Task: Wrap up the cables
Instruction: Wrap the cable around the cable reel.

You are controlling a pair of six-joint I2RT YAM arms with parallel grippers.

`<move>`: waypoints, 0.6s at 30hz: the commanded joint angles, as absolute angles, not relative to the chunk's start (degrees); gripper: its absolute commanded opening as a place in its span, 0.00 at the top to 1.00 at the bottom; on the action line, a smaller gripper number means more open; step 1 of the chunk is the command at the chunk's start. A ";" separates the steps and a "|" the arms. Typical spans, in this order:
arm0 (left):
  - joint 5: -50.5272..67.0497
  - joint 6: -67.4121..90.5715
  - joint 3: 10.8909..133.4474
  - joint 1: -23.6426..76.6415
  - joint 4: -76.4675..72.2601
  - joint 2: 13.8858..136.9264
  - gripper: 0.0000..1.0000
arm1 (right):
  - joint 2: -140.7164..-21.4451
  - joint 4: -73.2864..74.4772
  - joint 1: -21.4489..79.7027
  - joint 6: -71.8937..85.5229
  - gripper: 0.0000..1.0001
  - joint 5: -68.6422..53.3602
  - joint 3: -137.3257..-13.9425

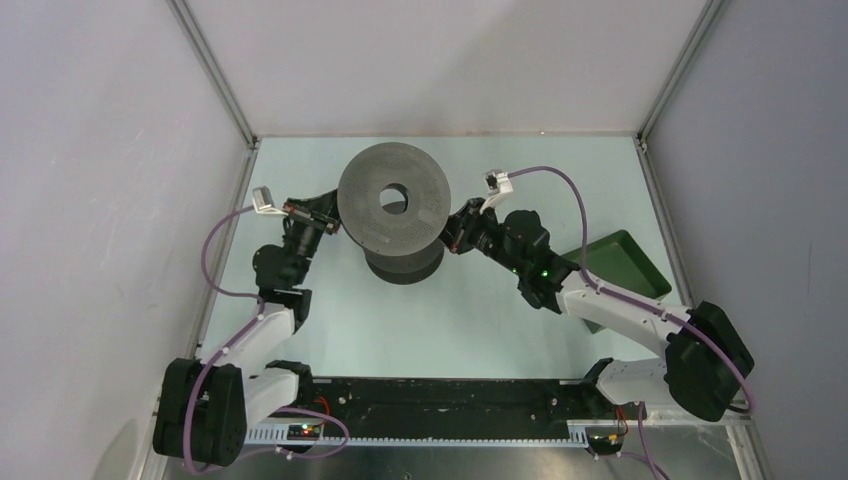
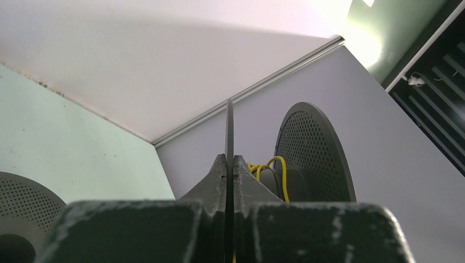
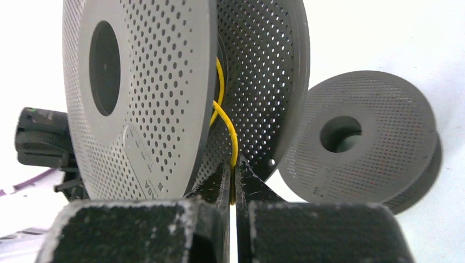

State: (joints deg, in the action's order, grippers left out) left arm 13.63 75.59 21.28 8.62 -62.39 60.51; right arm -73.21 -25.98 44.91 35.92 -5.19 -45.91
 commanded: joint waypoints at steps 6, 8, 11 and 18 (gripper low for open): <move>9.26 76.74 21.27 10.13 -67.35 58.49 1.00 | -76.22 -39.50 48.39 46.40 1.00 -2.24 -48.08; 9.41 76.61 21.62 10.34 -67.35 58.47 1.00 | -77.34 -40.96 48.83 47.72 1.00 -1.64 -48.08; 8.93 75.77 21.36 10.29 -67.24 57.77 1.00 | -77.69 -40.50 48.89 48.36 1.00 -0.36 -48.01; 9.53 75.76 21.14 10.37 -67.31 57.65 1.00 | -79.38 -41.97 48.39 49.85 1.00 -2.46 -47.99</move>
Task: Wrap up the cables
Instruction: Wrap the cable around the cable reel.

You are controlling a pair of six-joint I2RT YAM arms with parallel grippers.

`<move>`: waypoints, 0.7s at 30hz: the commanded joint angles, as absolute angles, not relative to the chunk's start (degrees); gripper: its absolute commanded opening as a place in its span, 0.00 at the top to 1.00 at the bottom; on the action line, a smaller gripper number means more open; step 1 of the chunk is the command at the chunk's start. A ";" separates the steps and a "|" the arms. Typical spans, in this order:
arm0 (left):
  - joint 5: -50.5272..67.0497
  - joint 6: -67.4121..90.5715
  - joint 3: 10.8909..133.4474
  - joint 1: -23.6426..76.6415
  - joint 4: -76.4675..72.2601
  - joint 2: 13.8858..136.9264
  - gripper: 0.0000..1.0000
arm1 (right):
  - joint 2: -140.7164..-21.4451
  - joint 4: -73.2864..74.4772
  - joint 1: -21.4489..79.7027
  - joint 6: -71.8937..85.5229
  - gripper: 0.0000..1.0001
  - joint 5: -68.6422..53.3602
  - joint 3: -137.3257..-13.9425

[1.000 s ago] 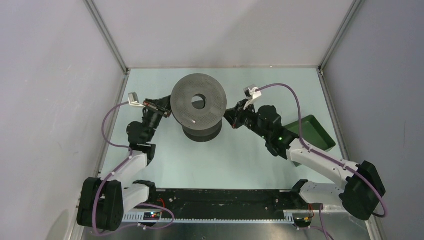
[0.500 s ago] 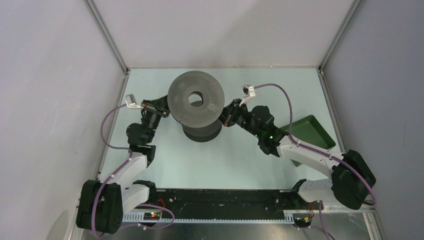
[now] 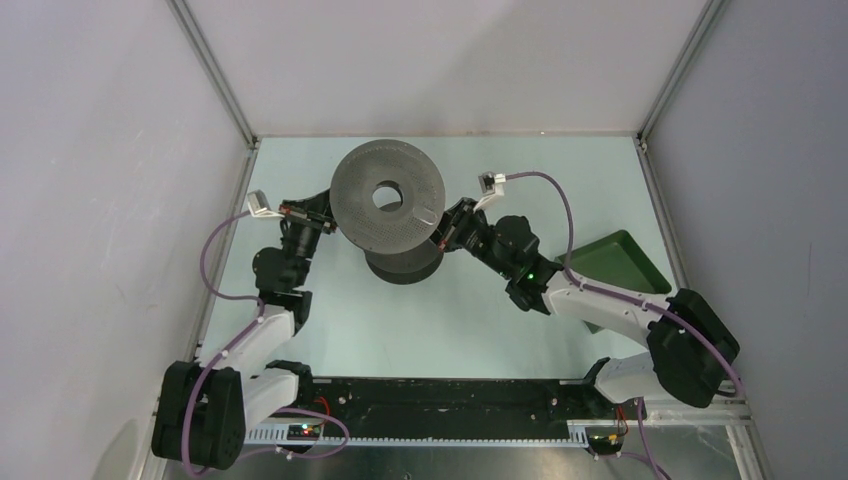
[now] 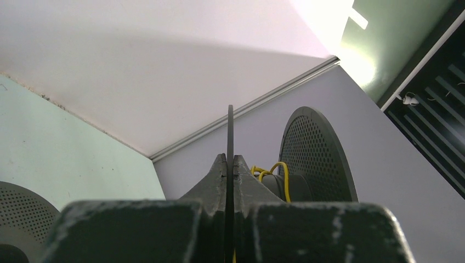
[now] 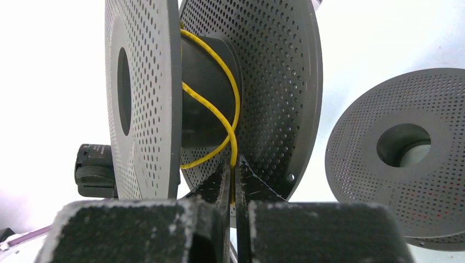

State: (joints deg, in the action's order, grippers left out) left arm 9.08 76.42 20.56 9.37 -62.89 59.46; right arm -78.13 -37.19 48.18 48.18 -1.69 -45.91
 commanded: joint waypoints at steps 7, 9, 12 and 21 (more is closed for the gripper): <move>10.68 76.88 21.59 10.37 -67.31 56.41 1.00 | -82.14 -49.38 46.34 51.97 1.00 -11.30 -47.99; 10.98 76.93 21.62 10.37 -67.32 56.38 1.00 | -82.66 -50.34 46.12 52.44 1.00 -12.14 -47.99; 10.71 77.57 21.07 10.37 -67.34 56.63 1.00 | -82.76 -49.52 46.06 52.82 1.00 -12.17 -47.99; 9.79 77.50 20.57 10.37 -67.80 57.18 1.00 | -79.50 -45.52 45.27 53.85 0.95 -5.10 -43.51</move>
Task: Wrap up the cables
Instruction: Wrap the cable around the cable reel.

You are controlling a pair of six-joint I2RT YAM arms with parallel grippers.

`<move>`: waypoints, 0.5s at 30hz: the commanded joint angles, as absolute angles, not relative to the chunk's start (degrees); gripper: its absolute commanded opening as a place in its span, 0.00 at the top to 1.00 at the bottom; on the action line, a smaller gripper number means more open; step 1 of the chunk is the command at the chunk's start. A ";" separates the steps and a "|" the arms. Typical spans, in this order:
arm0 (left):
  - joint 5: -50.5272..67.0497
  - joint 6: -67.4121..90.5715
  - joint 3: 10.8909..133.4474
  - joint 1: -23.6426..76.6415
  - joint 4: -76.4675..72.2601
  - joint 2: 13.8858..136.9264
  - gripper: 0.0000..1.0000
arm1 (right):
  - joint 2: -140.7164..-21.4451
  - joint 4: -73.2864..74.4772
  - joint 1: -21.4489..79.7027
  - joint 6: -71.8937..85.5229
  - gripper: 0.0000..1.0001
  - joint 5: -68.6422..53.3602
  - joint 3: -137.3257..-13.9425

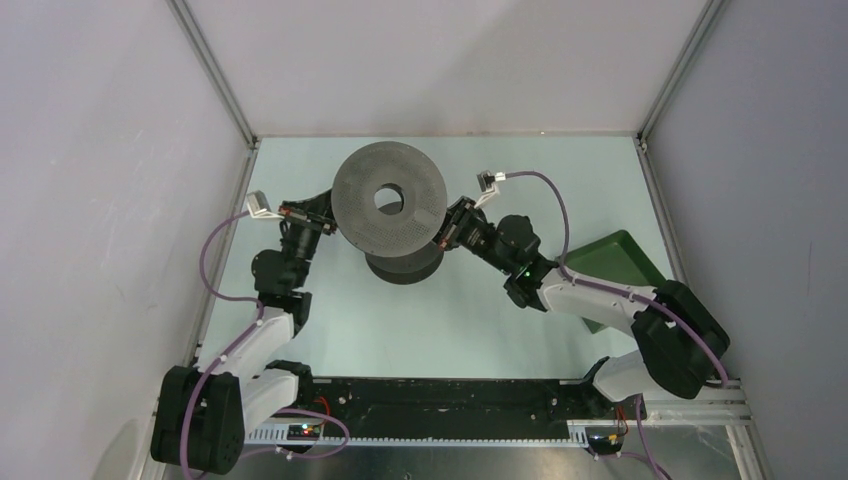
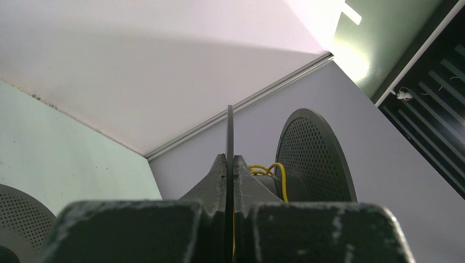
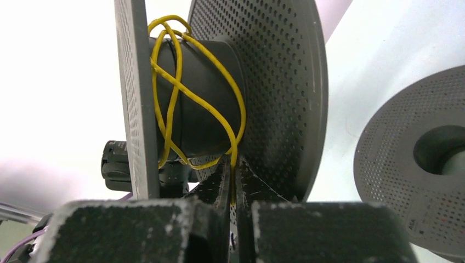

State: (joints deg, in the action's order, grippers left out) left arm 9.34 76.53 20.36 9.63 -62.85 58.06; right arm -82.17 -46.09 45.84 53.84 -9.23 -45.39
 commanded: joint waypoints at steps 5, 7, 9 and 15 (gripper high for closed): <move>9.94 76.94 20.65 10.28 -67.77 57.05 1.00 | -76.50 -43.94 44.47 53.16 0.89 -1.83 -41.15; 9.93 76.83 20.70 10.33 -67.83 57.12 1.00 | -74.97 -42.52 44.40 52.50 0.87 -0.79 -40.89; 10.10 76.76 20.66 10.29 -67.80 57.25 1.00 | -74.16 -41.10 44.36 52.18 0.86 -0.12 -40.87; 10.19 76.71 20.70 10.33 -67.76 57.22 1.00 | -72.82 -39.53 43.87 51.95 0.82 0.00 -40.57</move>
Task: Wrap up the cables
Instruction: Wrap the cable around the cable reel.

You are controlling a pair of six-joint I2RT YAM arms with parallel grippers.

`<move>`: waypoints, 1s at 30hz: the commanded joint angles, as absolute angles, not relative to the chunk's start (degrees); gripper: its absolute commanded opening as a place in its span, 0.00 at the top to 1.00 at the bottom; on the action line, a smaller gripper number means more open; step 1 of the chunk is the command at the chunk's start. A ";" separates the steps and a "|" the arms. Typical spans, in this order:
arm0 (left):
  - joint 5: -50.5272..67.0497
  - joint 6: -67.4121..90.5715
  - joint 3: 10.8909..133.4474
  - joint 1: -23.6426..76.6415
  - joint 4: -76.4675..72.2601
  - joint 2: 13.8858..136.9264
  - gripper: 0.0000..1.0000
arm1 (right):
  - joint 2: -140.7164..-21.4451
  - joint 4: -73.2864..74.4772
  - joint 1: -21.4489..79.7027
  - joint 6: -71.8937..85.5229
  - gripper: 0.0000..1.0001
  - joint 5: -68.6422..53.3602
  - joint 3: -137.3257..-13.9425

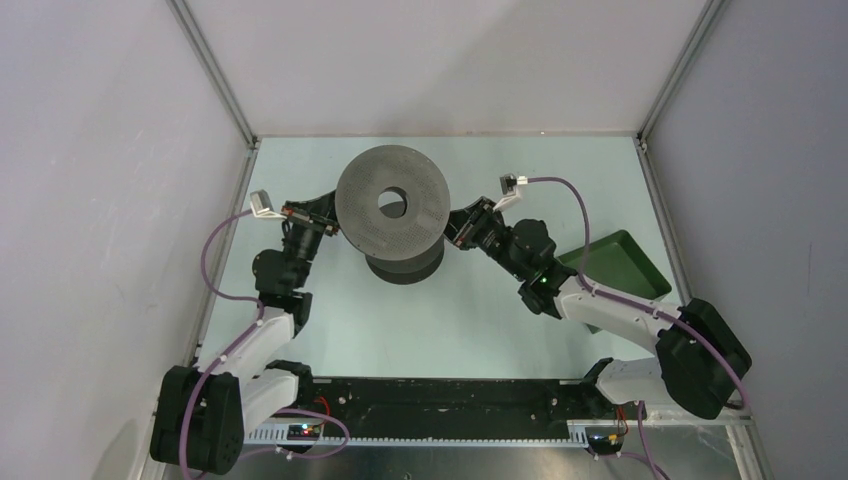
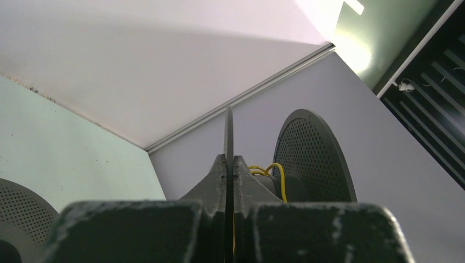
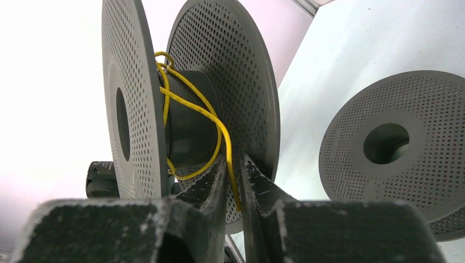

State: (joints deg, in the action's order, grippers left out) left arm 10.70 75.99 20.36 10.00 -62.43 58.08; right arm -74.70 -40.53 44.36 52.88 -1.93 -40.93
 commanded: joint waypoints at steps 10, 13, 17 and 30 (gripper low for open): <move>10.60 76.59 20.83 10.29 -67.77 57.38 1.00 | -71.03 -37.01 43.40 51.09 0.74 1.67 -40.16; 10.80 76.53 20.79 10.29 -67.83 57.40 1.00 | -70.20 -36.41 43.36 50.49 0.73 2.59 -39.77; 10.88 76.47 20.74 10.31 -67.81 57.28 1.00 | -69.36 -36.10 42.78 50.10 0.73 2.53 -39.18; 13.88 74.89 21.42 10.33 -67.79 58.53 1.00 | -60.85 -33.13 38.80 46.67 0.65 1.01 -35.68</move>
State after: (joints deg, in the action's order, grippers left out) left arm 12.62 75.35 20.36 10.02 -62.48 58.35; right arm -65.19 -33.63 40.86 49.19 0.67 -36.45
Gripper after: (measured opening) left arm 0.028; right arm 0.312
